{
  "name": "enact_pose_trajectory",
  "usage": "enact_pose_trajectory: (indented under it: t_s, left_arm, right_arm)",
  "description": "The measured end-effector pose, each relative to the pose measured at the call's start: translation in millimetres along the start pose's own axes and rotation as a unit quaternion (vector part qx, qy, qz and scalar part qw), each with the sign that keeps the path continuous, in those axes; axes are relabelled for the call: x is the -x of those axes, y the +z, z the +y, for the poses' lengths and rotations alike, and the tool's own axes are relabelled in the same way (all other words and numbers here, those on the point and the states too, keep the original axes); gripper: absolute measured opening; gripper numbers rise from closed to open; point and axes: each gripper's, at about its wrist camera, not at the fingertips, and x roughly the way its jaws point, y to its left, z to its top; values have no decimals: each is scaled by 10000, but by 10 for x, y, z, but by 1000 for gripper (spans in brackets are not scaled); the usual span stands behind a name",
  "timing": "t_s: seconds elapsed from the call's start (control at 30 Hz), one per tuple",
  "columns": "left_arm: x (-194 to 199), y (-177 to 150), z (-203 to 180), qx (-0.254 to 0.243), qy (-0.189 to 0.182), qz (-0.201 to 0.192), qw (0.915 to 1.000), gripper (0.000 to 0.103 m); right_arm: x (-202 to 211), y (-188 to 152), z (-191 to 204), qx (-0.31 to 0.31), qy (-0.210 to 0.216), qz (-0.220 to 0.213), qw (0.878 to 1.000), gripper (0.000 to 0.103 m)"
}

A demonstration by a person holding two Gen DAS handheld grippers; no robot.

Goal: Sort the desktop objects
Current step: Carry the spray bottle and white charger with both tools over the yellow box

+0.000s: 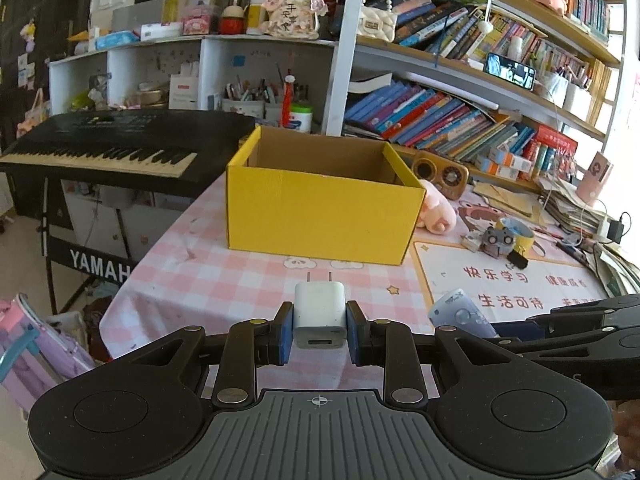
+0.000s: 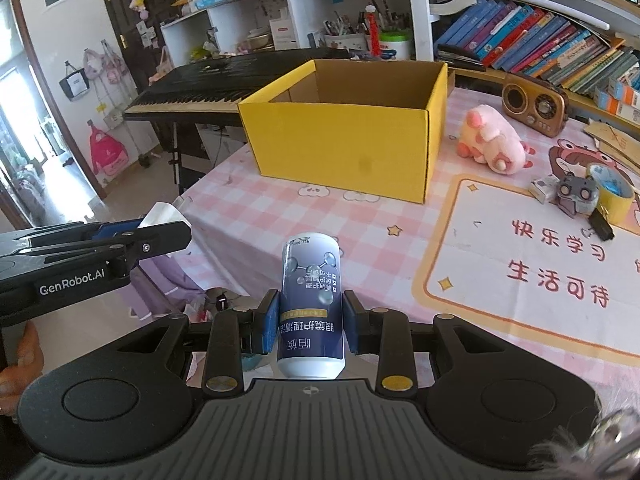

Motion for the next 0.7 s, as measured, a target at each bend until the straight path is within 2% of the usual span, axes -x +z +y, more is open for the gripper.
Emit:
enact_pose_trajectory:
  t_s: [0.33,0.7]
  left_arm:
    - [-182,205,10,-22,107,-100,9999,26]
    - [-517,601,-9,-83,190,-181,9996,26]
  right_arm:
    - [-212,273,-56,92,175,-46,9998,30]
    - [-441,784,-269,192,378,-247,9988,30]
